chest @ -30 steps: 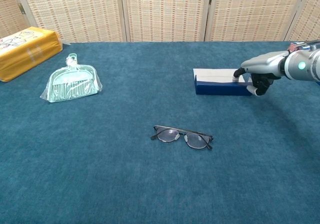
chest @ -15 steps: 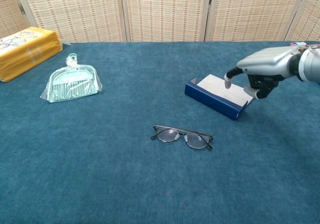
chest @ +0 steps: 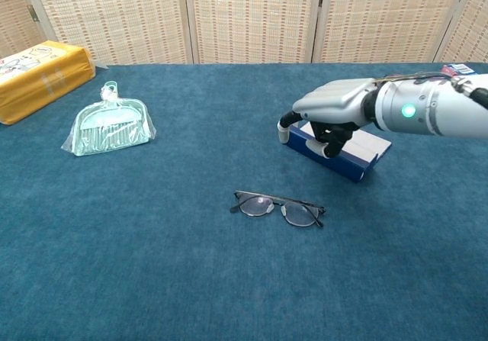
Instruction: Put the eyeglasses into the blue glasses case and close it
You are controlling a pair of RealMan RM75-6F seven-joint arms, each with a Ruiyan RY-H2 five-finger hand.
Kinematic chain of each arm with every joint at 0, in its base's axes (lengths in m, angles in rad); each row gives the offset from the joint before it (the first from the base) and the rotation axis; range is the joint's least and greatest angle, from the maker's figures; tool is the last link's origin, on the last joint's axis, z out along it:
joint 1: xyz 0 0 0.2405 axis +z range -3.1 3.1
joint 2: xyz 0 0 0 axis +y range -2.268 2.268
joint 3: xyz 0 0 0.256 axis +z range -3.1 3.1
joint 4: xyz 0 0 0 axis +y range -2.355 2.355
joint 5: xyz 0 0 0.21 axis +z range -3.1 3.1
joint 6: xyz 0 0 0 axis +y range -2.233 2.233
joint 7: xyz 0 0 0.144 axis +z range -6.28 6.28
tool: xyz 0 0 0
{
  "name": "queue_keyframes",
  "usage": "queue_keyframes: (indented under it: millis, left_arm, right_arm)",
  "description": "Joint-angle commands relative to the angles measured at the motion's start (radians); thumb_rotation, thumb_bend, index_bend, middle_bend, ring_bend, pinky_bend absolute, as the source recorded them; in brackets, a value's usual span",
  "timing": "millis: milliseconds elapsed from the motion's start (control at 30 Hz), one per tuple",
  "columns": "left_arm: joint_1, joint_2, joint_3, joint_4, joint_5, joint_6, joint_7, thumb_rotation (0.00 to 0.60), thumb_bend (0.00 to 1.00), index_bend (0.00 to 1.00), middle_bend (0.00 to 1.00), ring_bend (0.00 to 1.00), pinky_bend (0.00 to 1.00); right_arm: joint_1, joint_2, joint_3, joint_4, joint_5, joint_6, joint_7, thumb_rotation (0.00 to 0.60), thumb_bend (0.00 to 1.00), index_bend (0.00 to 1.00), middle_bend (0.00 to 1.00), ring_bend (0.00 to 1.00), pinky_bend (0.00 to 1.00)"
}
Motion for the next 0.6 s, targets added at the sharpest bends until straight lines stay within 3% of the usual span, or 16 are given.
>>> queue_keyframes:
  millis: [33, 400, 600]
  left_arm:
    - [0.004, -0.002, 0.002, 0.007, -0.007, -0.004, -0.004, 0.6, 0.16, 0.09, 0.15, 0.11, 0.28]
    - [0.005, -0.013, -0.001, 0.033, -0.015, -0.014, -0.023, 0.6, 0.16, 0.09, 0.15, 0.11, 0.28]
    - [0.001, -0.012, -0.007, 0.034, -0.02, -0.021, -0.024, 0.6, 0.16, 0.09, 0.15, 0.11, 0.28]
  right_arm:
    - [0.058, -0.072, -0.018, 0.098, 0.097, -0.027, -0.07, 0.6, 0.64, 0.22, 1.0, 1.0, 0.84]
    - [0.083, -0.089, -0.031, 0.225, 0.276, 0.009, -0.111, 0.6, 0.64, 0.22, 1.0, 1.0, 0.84]
    - [-0.009, -0.011, 0.002, 0.127, 0.081, 0.121, 0.07, 0.6, 0.63, 0.22, 1.0, 1.0, 0.84]
